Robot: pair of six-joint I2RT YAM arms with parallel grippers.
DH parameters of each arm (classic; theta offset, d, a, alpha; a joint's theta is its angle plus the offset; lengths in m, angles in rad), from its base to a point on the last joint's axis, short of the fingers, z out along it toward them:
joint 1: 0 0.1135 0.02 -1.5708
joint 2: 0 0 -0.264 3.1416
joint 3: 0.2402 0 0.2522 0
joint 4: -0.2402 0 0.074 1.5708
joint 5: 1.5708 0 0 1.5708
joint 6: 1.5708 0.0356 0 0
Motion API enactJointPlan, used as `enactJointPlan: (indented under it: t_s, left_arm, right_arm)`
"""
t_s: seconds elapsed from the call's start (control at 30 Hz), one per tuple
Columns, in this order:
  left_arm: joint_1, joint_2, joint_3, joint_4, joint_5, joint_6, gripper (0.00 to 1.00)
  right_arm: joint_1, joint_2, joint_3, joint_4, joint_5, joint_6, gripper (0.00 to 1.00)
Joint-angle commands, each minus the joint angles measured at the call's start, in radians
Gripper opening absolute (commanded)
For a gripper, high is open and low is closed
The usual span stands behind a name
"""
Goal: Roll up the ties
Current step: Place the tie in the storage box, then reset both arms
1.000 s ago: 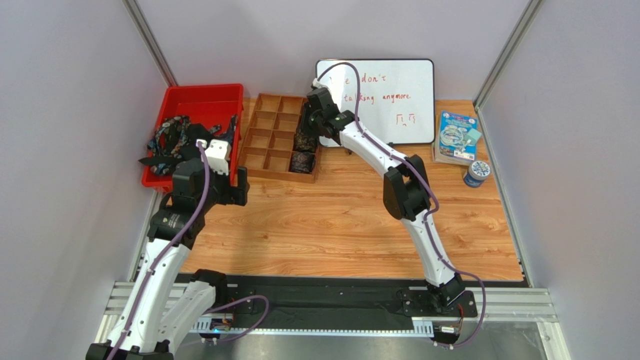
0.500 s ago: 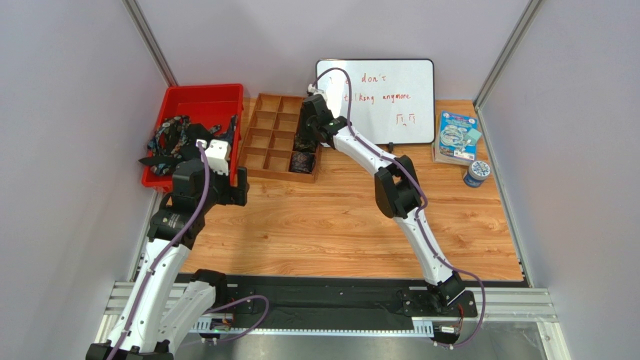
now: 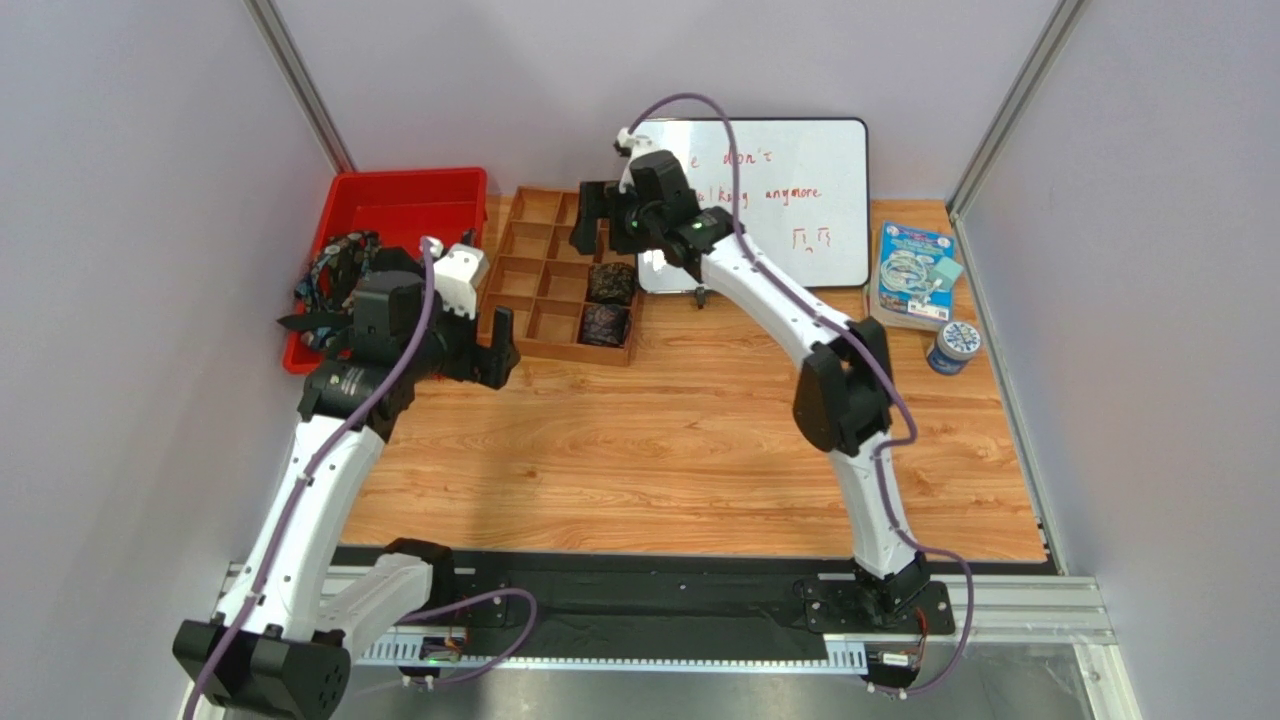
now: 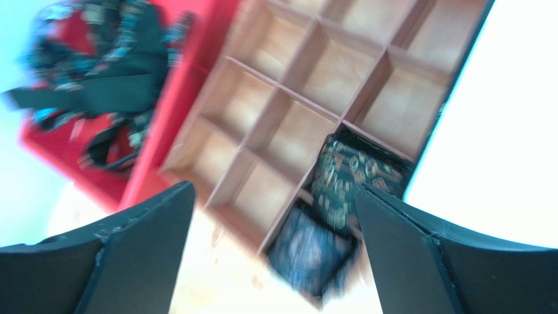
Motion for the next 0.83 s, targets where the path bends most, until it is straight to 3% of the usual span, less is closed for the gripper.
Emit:
enactJointPlan:
  t_s: [0.0, 0.27, 0.47, 0.67, 0.8]
  left_arm:
    - [0.006, 0.078, 0.132, -0.090, 0.123, 0.110, 0.99]
    - [0.006, 0.210, 0.230, -0.110, 0.125, 0.103, 0.99]
    - [-0.006, 0.228, 0.172, -0.101, 0.122, 0.098, 0.99]
    - [-0.037, 0.219, 0.062, -0.090, 0.071, 0.104, 0.99]
    - [-0.040, 0.207, 0.057, -0.089, 0.085, 0.092, 0.99]
  right_arm:
    - [-0.031, -0.325, -0.099, -0.029, -0.031, -0.188, 1.00]
    - [-0.249, -0.623, -0.439, -0.310, -0.166, -0.263, 1.00]
    - [-0.420, -0.963, -0.893, -0.265, -0.136, -0.286, 1.00]
    - [-0.467, -1.171, -1.098, -0.264, -0.146, -0.302, 1.00]
    - [-0.473, -1.212, -1.155, -0.250, -0.151, -0.289, 1.00]
